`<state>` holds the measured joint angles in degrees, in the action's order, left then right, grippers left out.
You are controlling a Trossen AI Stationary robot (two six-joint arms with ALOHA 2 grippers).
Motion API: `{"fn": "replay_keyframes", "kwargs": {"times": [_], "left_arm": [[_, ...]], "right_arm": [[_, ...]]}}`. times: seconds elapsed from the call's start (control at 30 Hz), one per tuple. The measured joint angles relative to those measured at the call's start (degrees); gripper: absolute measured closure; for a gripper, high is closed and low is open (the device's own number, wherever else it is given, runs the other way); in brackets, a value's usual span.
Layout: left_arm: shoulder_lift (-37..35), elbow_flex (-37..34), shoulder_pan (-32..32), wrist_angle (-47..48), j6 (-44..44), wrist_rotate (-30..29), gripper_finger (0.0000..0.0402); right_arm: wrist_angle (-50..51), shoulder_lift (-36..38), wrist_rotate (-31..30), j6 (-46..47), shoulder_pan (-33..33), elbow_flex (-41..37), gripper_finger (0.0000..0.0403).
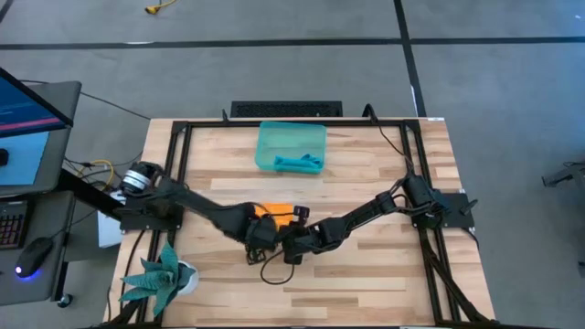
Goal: Roll microfiber towels into tight, uniform cylinder then place into a basket
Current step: Roll the yellow microfiber cloth
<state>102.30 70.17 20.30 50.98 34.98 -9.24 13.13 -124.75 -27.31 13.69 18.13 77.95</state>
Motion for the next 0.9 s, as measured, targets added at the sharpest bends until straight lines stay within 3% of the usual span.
{"fn": "replay_keyframes", "kwargs": {"times": [0.23,0.37,0.57,0.77,0.9], "left_arm": [[-2.1,-0.6,11.2,-6.6,-5.0,-14.2,0.0257],[-1.8,-4.3,13.6,-17.9,-10.7,-15.5,0.0258],[-1.8,-8.8,11.9,-24.2,-10.7,-17.0,0.0258],[-1.8,-13.9,8.1,-26.8,-6.9,-13.5,0.0258],[-1.8,-15.2,7.3,-26.1,-4.7,-18.5,0.0258]], "right_arm": [[-0.1,0.0,0.4,0.0,0.0,0.0,0.0337],[-0.2,0.0,0.4,0.0,0.0,-0.1,0.0337],[-0.2,0.0,0.5,-0.1,0.0,-0.1,0.0337],[-0.1,0.0,0.5,-0.2,0.0,0.1,0.0337],[-0.1,0.0,0.9,-0.2,0.0,0.3,0.0337]]}}
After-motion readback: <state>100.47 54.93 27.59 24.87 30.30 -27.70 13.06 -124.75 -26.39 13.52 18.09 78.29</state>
